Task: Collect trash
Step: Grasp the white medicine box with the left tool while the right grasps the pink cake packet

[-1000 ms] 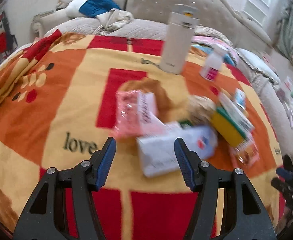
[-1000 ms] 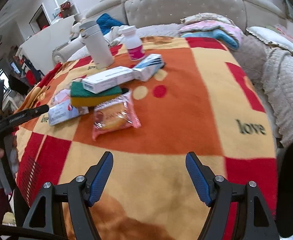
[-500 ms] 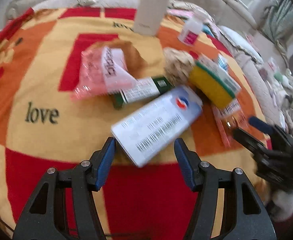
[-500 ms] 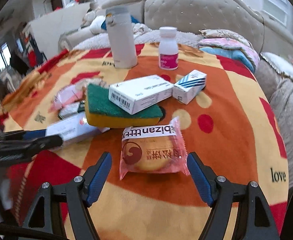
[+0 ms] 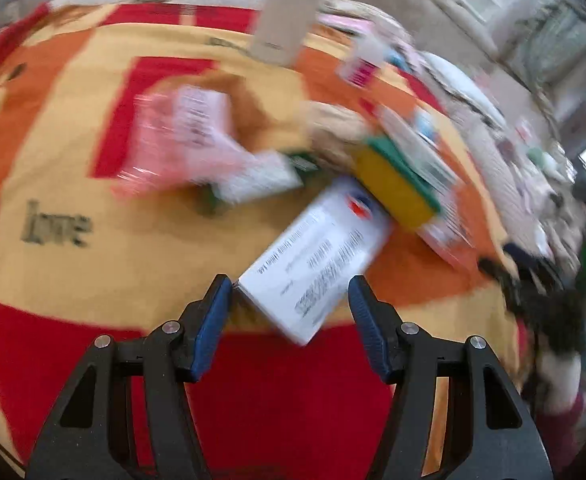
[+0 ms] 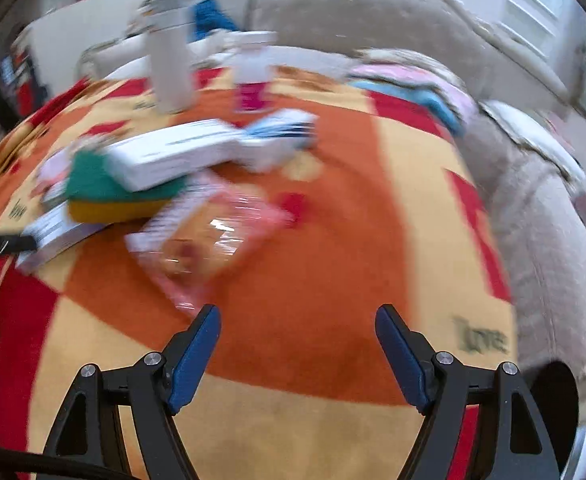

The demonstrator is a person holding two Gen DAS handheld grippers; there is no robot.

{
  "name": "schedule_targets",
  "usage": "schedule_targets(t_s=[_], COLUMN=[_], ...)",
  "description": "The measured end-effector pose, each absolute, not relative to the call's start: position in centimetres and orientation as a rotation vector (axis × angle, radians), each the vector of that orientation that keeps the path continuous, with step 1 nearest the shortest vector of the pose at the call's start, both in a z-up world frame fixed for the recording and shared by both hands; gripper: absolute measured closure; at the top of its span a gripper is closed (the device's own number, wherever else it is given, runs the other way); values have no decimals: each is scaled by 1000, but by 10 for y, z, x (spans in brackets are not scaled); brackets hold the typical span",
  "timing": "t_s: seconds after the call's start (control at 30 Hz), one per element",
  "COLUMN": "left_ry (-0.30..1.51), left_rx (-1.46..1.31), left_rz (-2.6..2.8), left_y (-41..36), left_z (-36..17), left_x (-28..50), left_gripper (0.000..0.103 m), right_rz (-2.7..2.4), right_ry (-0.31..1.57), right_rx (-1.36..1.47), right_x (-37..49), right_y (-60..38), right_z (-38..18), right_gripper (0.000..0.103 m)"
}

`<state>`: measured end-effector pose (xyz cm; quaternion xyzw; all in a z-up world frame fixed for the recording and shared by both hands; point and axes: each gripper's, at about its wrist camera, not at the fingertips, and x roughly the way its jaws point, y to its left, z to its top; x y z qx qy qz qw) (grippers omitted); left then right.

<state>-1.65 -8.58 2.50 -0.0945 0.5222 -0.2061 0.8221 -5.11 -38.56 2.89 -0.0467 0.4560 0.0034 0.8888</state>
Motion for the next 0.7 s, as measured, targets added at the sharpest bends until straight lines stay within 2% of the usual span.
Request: schedule_targets(t_s=[0.13, 0.3, 0.47, 0.7], left_ry=[1096, 1088, 1086, 1063], left_rx=[-139, -154, -120, -91], left_rz=[-507, -512, -481, -444], left_y=[-111, -115, -110, -101], left_z=[30, 38, 38, 39], left_x=[-33, -29, -30, -37], left_gripper=[44, 44, 44, 43], right_rz=[-14, 135, 191, 163], right_ry=[959, 962, 966, 1011], right_rx=[63, 250, 298, 266], right_x=[-53, -47, -27, 10], right_y=[-428, -419, -374, -334], right_z=[37, 40, 36, 19], right_gripper=[26, 26, 21, 22])
